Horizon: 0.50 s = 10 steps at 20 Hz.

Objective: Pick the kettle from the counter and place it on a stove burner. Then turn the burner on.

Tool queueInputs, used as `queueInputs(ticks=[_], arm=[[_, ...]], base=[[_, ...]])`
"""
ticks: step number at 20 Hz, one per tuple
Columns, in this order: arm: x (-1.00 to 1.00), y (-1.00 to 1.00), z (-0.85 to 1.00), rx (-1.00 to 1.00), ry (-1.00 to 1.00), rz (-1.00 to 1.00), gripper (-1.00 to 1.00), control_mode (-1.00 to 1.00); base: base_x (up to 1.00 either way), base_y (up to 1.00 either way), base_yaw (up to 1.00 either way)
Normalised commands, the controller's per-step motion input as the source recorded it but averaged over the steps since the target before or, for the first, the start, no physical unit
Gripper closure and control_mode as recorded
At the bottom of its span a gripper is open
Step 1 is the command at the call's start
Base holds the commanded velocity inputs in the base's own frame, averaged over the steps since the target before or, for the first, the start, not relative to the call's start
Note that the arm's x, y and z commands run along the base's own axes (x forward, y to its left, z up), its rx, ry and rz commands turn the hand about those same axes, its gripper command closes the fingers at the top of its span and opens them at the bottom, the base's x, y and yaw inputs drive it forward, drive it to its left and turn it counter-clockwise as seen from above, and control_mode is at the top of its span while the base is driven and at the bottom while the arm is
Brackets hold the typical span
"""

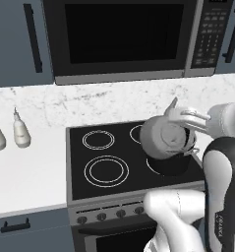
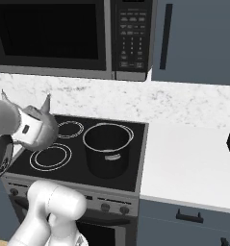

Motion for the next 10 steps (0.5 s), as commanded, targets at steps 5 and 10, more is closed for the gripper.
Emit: queueInputs(ticks=[5, 10], arm=[[0.46, 1.0, -0.53, -0.27, 0.44, 0.01, 1.0, -1.0], [0.93, 1.0, -0.84, -0.45, 0.41, 0.0, 1.0, -1.0]], base=[[0.0, 0.0, 0.0], [0.0, 0.0, 0.0]])
